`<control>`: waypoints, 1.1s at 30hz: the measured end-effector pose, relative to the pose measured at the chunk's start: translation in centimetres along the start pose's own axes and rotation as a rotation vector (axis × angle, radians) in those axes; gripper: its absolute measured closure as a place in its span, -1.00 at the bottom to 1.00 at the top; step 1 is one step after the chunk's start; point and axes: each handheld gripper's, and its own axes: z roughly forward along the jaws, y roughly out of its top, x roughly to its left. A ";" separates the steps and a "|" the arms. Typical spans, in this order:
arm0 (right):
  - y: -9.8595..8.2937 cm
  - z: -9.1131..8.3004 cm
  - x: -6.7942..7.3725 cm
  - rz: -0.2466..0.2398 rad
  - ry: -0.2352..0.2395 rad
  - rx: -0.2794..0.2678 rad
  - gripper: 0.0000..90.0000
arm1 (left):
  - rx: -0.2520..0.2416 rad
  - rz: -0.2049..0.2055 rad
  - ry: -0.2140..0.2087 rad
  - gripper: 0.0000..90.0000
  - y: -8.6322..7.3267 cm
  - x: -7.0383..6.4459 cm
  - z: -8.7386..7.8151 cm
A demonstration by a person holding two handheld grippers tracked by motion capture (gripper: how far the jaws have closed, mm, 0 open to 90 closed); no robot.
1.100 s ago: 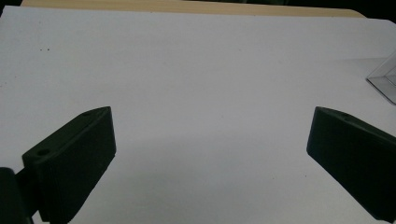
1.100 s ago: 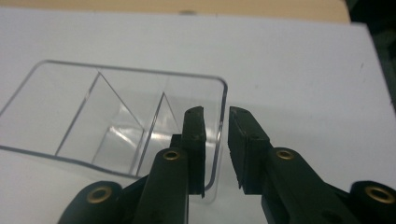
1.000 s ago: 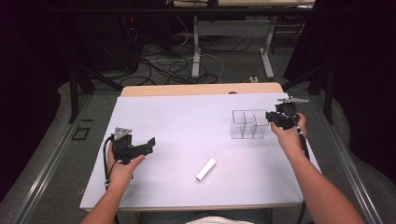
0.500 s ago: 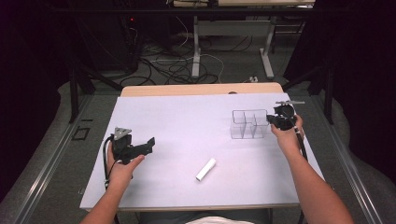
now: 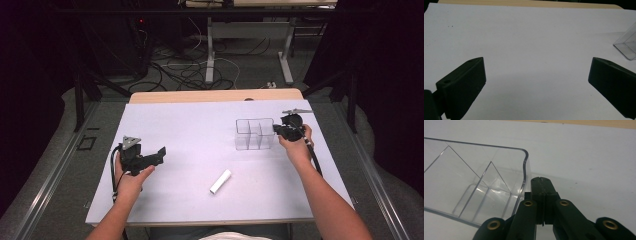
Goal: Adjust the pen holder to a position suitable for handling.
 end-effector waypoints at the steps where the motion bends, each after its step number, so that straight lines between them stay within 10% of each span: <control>1: 0.0 0.0 0.0 0.000 0.000 0.000 1.00 | 0.000 0.000 -0.001 -0.97 0.0 0.0 0.0; 22: -0.2 3.3 9.0 0.024 0.076 0.025 1.00 | 0.004 0.000 0.000 -0.96 0.0 0.1 -0.1; 33: -0.3 3.6 9.8 0.003 0.102 0.022 1.00 | 0.001 0.000 0.001 -0.94 -0.1 0.0 -0.1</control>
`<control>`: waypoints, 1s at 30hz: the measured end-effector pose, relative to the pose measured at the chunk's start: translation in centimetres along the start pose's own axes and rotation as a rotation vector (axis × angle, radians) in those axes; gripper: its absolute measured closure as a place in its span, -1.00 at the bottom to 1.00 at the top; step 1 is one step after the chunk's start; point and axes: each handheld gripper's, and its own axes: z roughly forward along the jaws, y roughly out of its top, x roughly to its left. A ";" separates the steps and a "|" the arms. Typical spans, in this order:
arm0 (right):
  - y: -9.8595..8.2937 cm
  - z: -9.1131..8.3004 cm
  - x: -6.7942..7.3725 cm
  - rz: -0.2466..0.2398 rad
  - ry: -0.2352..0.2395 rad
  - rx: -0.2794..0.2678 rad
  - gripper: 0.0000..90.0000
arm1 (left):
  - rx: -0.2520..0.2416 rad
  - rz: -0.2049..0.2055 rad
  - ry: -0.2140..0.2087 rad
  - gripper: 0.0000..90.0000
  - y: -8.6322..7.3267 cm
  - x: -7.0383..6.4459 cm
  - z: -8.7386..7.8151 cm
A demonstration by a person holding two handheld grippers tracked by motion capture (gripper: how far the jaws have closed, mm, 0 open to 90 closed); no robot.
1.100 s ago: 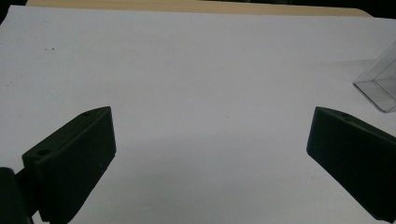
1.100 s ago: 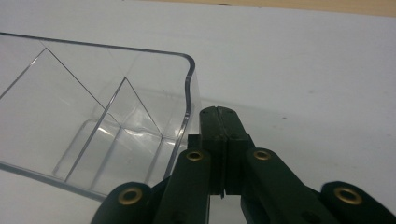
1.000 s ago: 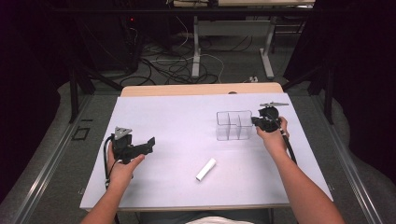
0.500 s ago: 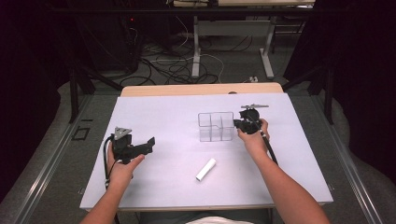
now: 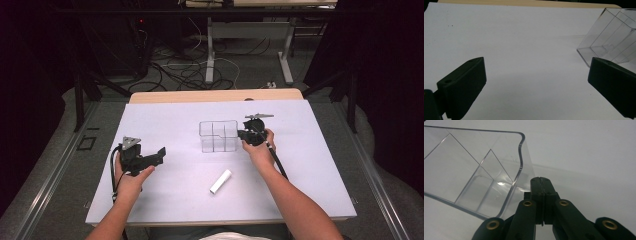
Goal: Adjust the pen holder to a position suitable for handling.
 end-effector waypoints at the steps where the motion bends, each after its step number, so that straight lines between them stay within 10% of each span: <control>1: 0.1 -0.6 -0.3 0.007 0.002 -0.011 0.93 | 0.001 0.001 -0.002 -0.94 0.0 0.0 0.0; 17: -1.6 -7.0 -1.5 -0.070 0.143 -0.239 0.09 | 0.012 0.018 -0.021 -0.94 -0.2 -0.9 0.2; 30: -3.7 -8.9 -3.0 -0.113 0.155 -0.226 -0.27 | 0.021 0.026 -0.038 -0.86 -0.3 -1.4 0.2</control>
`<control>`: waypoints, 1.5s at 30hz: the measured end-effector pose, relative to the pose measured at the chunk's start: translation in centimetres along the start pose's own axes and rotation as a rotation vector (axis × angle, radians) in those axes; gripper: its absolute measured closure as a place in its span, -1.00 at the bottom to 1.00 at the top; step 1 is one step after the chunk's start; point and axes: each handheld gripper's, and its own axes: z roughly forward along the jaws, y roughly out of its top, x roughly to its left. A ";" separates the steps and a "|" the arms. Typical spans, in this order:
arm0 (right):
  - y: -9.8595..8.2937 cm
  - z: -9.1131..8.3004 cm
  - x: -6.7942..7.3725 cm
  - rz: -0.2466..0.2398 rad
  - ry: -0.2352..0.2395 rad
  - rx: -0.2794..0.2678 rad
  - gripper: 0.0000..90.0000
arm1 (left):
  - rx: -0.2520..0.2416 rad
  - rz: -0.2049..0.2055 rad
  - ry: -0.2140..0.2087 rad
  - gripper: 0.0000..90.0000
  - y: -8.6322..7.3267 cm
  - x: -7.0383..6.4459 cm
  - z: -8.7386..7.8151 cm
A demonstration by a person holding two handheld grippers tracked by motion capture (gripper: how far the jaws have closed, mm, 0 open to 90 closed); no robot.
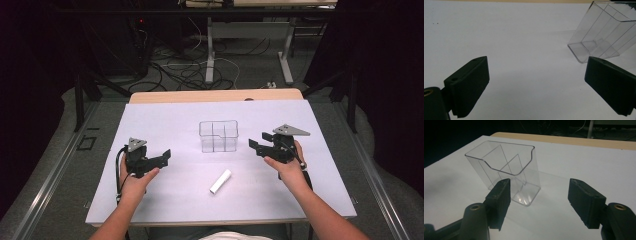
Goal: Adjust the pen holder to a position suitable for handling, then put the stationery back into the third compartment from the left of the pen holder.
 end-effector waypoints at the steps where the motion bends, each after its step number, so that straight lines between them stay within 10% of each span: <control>1: -0.2 -0.2 -0.2 0.009 0.007 0.007 -0.33 | -0.003 0.005 -0.002 -0.83 0.0 0.0 0.0; 22: -1.3 -1.1 -1.4 0.012 -0.082 0.008 -0.74 | 0.016 0.073 -0.153 -0.48 0.5 -5.3 1.0; 45: -1.6 -1.1 -2.4 0.025 -0.103 0.028 -0.88 | 0.204 0.206 -0.258 -0.13 0.5 -12.1 2.9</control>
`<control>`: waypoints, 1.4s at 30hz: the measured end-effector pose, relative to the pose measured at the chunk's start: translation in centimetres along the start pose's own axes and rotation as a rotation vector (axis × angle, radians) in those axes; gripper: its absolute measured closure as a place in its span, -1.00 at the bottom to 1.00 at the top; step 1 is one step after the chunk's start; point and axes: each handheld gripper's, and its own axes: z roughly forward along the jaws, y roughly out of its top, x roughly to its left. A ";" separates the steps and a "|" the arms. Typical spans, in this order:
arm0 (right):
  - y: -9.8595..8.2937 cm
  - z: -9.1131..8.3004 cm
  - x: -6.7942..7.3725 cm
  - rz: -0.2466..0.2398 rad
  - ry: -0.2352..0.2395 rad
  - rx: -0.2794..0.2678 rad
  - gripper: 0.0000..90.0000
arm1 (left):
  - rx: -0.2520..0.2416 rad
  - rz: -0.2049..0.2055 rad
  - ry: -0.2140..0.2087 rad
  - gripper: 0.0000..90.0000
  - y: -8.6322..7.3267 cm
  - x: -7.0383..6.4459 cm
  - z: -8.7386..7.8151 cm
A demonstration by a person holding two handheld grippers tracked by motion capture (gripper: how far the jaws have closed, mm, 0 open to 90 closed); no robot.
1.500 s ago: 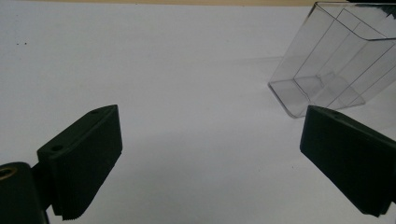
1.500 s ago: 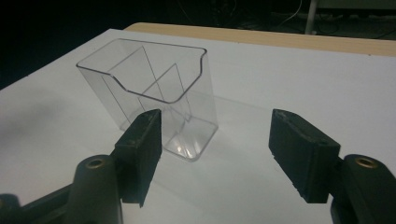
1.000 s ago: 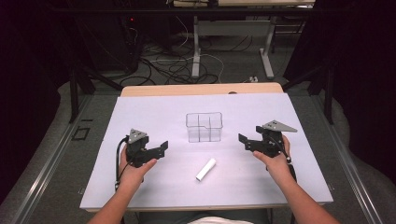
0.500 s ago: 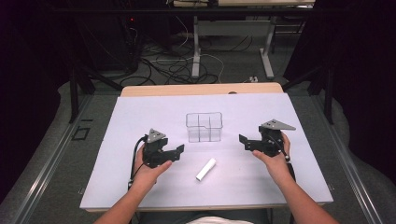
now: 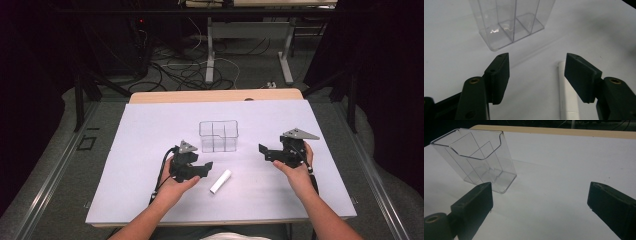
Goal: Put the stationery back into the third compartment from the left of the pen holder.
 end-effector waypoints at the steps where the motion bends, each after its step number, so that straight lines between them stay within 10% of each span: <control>1: -0.1 0.1 -0.1 0.002 0.000 0.003 -0.87 | 0.012 0.004 -0.002 -0.08 0.0 -0.2 0.1; 18: -0.4 0.3 -0.1 0.020 0.016 0.025 -0.80 | 0.250 -0.099 -0.158 0.11 -0.2 -0.2 1.8; 42: -0.5 0.5 0.0 0.028 0.024 0.036 -0.76 | 0.414 -0.094 -0.187 0.30 -0.6 -1.6 3.9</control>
